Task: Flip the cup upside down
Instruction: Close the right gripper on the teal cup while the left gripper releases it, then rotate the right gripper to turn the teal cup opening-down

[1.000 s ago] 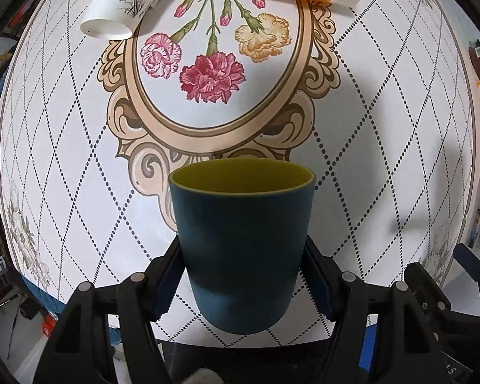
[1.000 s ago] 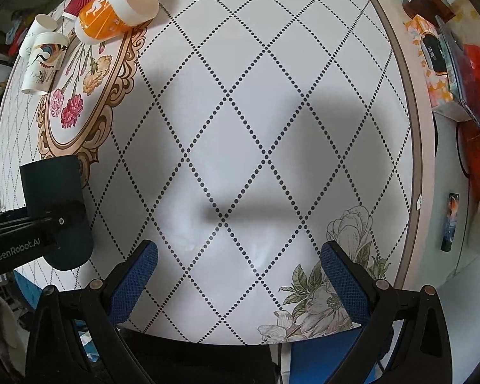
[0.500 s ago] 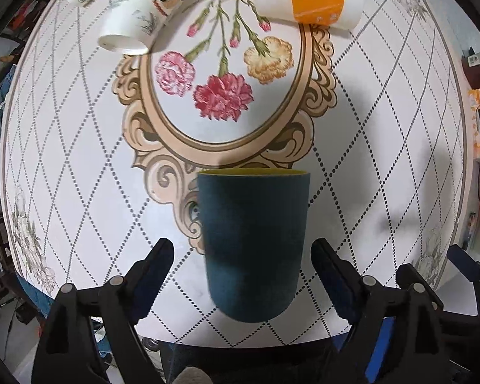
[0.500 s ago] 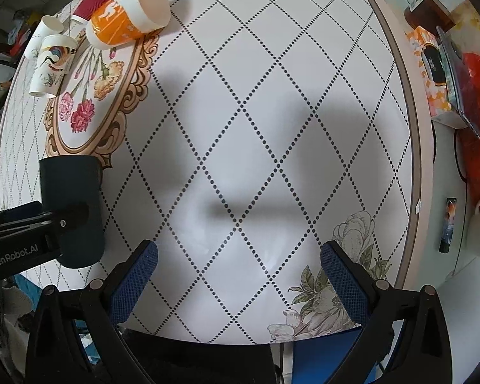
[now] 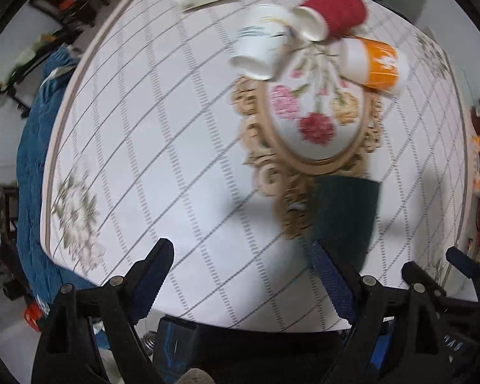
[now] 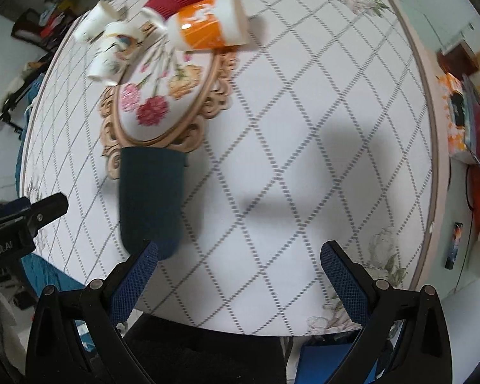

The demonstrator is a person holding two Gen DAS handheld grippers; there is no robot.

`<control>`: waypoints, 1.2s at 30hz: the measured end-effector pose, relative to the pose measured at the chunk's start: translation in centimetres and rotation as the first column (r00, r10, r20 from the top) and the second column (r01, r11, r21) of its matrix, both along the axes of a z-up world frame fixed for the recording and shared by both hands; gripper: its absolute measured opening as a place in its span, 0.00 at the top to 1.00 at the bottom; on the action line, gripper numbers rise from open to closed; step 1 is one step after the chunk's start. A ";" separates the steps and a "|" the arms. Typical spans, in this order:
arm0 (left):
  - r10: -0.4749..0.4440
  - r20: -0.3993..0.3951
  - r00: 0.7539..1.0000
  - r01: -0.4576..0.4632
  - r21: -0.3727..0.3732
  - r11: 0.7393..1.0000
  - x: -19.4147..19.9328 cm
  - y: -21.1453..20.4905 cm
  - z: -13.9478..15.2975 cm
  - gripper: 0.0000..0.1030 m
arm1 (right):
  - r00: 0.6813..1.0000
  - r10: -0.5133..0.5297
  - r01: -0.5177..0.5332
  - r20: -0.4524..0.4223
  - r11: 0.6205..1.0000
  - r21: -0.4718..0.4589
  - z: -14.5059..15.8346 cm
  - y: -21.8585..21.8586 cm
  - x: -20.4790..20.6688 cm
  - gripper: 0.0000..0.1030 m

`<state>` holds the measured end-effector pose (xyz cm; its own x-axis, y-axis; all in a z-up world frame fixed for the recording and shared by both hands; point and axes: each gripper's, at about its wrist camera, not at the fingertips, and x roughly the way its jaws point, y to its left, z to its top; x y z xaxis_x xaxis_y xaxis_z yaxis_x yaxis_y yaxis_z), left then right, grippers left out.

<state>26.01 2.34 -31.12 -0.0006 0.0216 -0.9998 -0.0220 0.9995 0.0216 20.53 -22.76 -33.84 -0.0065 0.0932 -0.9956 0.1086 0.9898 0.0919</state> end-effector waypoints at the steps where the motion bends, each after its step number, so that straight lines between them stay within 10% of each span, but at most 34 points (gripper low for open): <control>1: 0.010 -0.002 1.000 -0.010 0.007 1.000 -0.3 0.5 -0.1 0.15 | 1.000 0.006 -0.006 -0.003 1.000 0.003 0.0 0.4 0.1 0.00; 23: 0.120 -0.056 0.991 -0.118 0.027 0.993 -2.7 6.2 -5.2 0.15 | 0.990 0.085 -0.076 -0.109 0.994 0.081 -3.2 7.9 3.8 0.24; 28: 0.105 -0.013 0.994 -0.104 0.057 0.993 -1.8 7.0 -5.1 0.15 | 0.965 0.254 -0.254 -0.064 0.967 0.007 -0.6 10.0 4.4 0.24; 31: 0.098 -0.001 0.995 -0.098 0.063 0.993 -1.3 7.4 -5.5 0.15 | 0.846 0.531 -0.519 0.039 0.839 -0.165 2.7 12.6 4.3 0.21; 33: 0.096 -0.001 0.995 -0.095 0.072 0.993 -0.9 7.6 -6.1 0.15 | 0.655 0.754 -0.702 0.051 0.633 -0.326 4.3 14.7 3.3 0.20; 36: 0.093 -0.015 0.996 -0.092 0.060 0.994 -1.0 7.9 -6.8 0.15 | 0.254 0.964 -0.828 -0.078 0.175 -0.533 4.4 17.1 0.2 0.20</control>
<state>25.00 10.23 -37.93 -0.0234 0.0797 -0.9965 -0.1134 0.9902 0.0819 20.69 -5.61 -29.40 0.4197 -0.1889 -0.8878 -0.8375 0.2964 -0.4590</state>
